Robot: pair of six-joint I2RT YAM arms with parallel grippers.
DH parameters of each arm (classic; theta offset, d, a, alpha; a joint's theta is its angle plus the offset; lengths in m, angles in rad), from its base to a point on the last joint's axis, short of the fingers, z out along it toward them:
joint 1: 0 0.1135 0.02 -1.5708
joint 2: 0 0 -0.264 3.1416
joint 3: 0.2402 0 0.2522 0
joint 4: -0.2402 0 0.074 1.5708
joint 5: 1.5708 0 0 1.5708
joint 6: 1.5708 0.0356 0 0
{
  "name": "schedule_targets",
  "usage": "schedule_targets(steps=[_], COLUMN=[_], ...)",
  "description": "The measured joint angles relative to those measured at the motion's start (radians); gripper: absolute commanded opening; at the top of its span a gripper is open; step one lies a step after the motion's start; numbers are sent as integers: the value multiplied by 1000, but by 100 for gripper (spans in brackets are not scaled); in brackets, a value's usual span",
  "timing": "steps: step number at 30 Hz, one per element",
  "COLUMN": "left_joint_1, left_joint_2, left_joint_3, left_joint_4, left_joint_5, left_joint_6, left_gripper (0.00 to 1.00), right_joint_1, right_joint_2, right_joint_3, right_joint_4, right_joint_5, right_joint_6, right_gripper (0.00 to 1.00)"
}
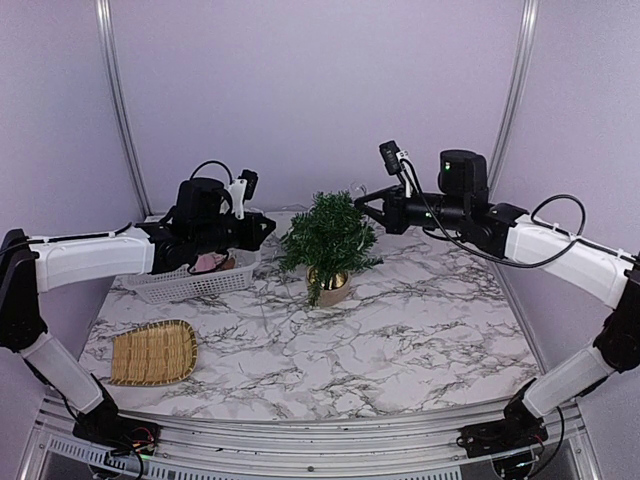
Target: Decorate the small christmas tree
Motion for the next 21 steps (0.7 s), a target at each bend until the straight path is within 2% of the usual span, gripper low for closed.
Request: schedule_targets(steps=[8,15,17,21], left_joint_1=[-3,-3,-3,-3], left_joint_2=[0,0,0,0], left_joint_3=[1,1,1,1], left_joint_4=[0,0,0,0], left_joint_5=[7,7,7,10], left_joint_6=[2,2,3,3], left_gripper=[0,0,0,0], right_joint_1=[66,104,108,131], right_joint_2=[49,127,140,161], right_joint_3=[-28,-38,-56,-81], right_joint_4=[144,270,301,316], right_joint_5=[-51,-45,-35,-5], right_joint_6=[148,209,217,224], right_gripper=[0,1,5,20])
